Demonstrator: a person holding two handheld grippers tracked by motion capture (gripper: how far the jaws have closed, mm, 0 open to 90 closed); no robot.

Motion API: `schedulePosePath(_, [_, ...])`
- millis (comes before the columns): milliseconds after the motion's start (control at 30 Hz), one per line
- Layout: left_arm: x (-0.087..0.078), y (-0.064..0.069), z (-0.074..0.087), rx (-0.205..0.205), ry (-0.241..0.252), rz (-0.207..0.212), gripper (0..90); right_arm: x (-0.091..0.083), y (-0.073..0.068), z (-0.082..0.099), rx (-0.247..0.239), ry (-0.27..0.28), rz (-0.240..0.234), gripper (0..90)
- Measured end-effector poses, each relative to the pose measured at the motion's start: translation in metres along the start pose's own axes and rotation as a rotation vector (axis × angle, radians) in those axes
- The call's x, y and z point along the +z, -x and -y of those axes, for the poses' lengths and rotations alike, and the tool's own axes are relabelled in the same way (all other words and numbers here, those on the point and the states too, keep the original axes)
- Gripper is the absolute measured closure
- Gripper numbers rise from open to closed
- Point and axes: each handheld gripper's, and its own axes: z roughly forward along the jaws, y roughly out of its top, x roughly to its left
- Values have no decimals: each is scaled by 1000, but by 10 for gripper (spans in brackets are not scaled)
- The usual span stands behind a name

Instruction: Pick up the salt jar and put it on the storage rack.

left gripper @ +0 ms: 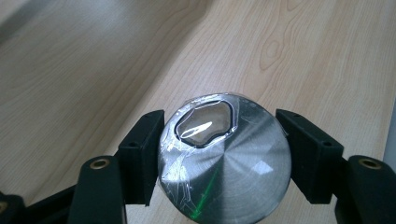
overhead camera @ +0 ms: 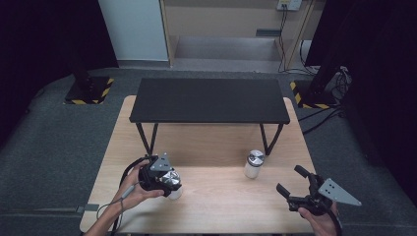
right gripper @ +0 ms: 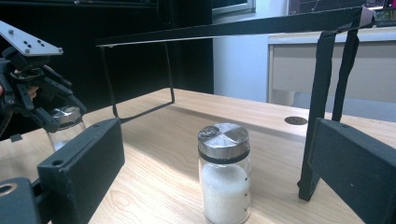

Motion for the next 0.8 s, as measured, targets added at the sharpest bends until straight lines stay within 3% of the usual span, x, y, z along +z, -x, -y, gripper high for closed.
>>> schedulePosePath(200, [-2,-1,2,-9,16,6,346,0,0,0,0,0,0,36])
schedulePosePath(400, [-12,0,-6,-1,17,0,347,0,0,0,-2,0,0,37])
schedulePosePath(800, [-63,-2,-40,23,49,9,346,0,0,0,-2,0,0,38])
